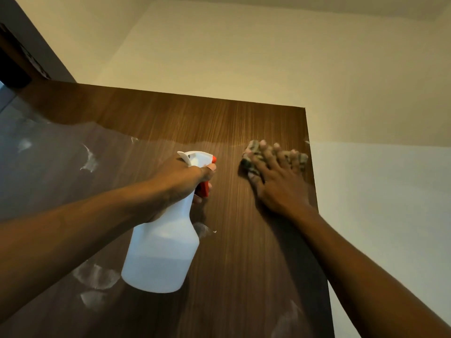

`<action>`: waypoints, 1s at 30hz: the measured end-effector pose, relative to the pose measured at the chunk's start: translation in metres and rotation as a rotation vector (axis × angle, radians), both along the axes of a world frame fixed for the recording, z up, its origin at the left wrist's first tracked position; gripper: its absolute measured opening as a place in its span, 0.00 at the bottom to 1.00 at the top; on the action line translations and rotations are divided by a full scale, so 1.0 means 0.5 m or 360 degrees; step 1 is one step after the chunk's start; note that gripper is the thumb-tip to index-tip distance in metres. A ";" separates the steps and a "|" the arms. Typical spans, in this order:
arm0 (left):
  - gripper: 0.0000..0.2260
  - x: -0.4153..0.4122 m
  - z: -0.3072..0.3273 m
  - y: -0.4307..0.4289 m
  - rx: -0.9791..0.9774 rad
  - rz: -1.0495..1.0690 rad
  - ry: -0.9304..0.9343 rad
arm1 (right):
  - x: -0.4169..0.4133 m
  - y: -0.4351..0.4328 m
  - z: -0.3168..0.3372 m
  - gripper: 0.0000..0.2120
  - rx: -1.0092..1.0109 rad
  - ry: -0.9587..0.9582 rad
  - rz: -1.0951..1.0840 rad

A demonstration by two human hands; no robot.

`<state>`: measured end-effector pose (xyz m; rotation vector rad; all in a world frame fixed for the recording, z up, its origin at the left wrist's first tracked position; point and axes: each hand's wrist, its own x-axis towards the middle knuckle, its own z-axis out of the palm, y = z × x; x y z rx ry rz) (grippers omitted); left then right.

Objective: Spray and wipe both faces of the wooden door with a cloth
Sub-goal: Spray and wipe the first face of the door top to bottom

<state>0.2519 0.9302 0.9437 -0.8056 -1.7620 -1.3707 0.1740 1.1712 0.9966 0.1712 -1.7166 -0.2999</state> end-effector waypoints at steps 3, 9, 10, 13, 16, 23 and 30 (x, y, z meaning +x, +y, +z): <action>0.08 0.003 -0.020 -0.010 0.0037 0.0030 -0.0019 | 0.006 0.023 -0.092 0.30 0.0162 -0.0034 0.0052; 0.09 0.018 -0.042 -0.061 0.0115 0.0122 -0.0039 | 0.017 0.060 -0.064 0.31 -0.0305 0.0136 0.0131; 0.10 0.021 -0.041 -0.071 0.0118 0.0150 -0.0028 | 0.015 0.037 -0.036 0.31 -0.0358 0.0145 0.0144; 0.14 0.026 -0.034 -0.090 0.0127 0.0188 -0.0012 | 0.003 -0.053 0.041 0.29 -0.0294 0.0076 0.0135; 0.12 0.030 -0.033 -0.098 0.0162 0.0229 0.0003 | -0.009 -0.137 0.041 0.28 -0.0030 -0.0002 0.0055; 0.08 0.025 -0.055 -0.132 0.0194 0.0272 -0.0060 | -0.022 -0.079 -0.111 0.28 0.0327 -0.0022 0.0050; 0.15 0.005 -0.050 -0.213 0.0195 0.0306 -0.0088 | -0.015 -0.149 -0.003 0.31 -0.0160 0.0093 0.0044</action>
